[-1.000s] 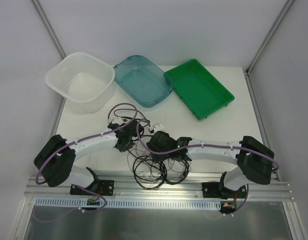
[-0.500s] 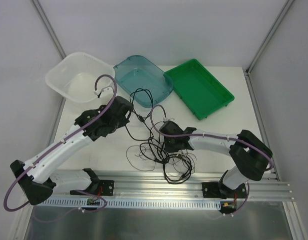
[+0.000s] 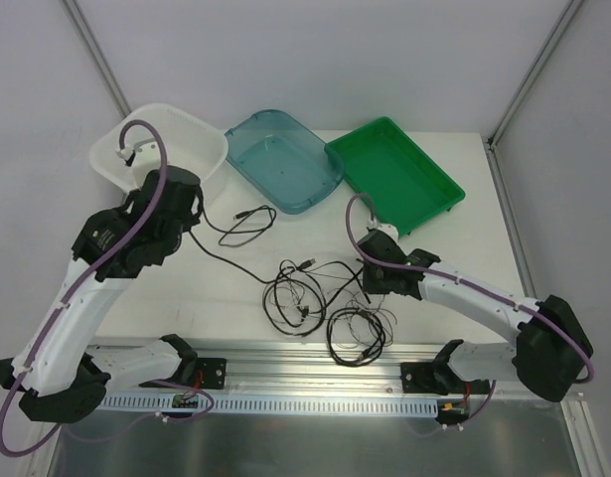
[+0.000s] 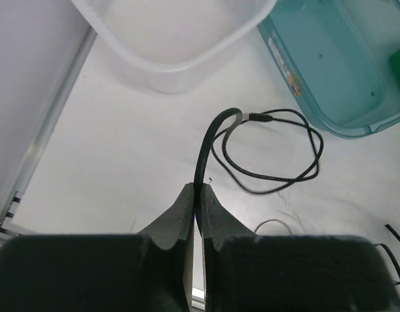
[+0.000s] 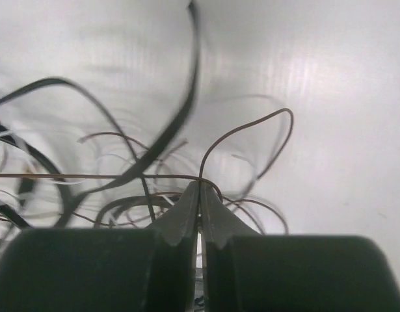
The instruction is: Untangle the cables
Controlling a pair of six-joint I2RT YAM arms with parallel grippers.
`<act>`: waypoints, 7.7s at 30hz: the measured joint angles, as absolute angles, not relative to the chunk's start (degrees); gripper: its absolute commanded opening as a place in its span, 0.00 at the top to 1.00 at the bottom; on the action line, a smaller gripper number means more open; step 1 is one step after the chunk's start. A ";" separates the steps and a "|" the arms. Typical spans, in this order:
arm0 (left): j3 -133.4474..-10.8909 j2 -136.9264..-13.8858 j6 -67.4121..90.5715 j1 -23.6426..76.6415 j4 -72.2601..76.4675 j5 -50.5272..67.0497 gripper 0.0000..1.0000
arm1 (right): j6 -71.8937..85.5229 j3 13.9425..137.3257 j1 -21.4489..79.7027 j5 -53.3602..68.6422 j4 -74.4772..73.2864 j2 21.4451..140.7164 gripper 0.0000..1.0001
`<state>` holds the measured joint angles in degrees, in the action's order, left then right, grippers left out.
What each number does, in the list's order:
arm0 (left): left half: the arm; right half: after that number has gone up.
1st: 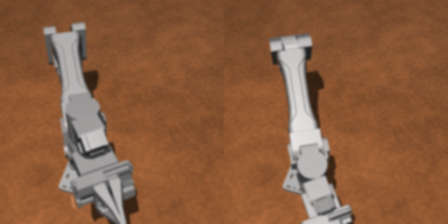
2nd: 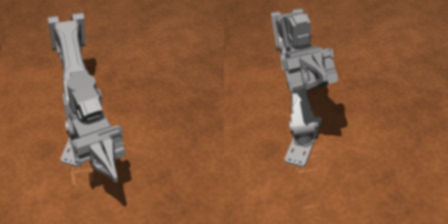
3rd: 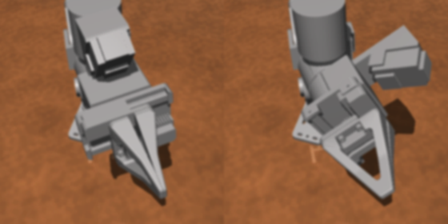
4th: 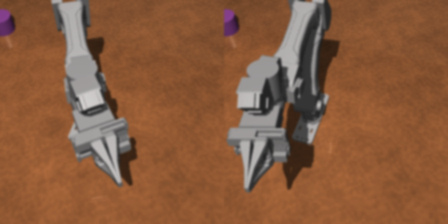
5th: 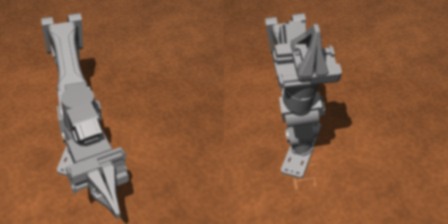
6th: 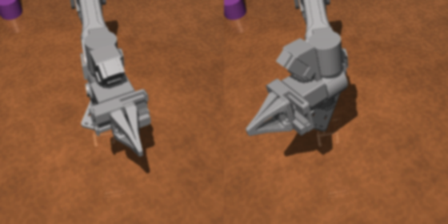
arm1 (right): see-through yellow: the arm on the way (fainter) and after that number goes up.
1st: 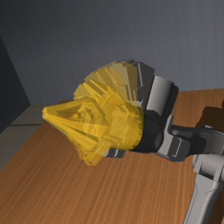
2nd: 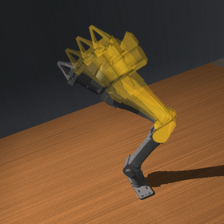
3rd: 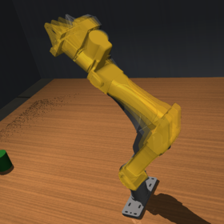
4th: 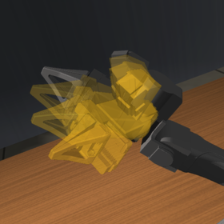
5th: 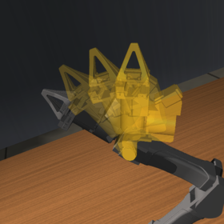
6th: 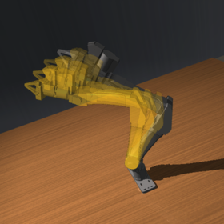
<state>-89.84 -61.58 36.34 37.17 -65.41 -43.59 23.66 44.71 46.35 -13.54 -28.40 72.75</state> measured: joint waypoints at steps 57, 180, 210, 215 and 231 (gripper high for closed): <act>-85.67 -54.52 32.62 38.26 -66.04 -28.51 1.00 | 6.66 54.72 62.96 -17.61 -6.55 89.97 0.99; -70.24 -50.78 22.50 36.27 -41.39 -15.07 0.01 | -0.36 38.87 55.44 -3.09 -24.51 49.19 0.27; -68.38 -101.32 16.69 53.25 -28.62 -11.55 0.11 | 11.18 31.90 55.44 -20.73 -34.63 29.36 0.10; -64.05 -101.95 15.86 52.38 -23.79 -10.48 0.16 | 12.10 31.68 55.44 -21.19 -36.05 28.56 0.10; -62.78 -102.76 15.84 51.27 -18.96 -10.96 0.69 | 13.74 31.66 55.44 -21.65 -36.73 28.51 0.10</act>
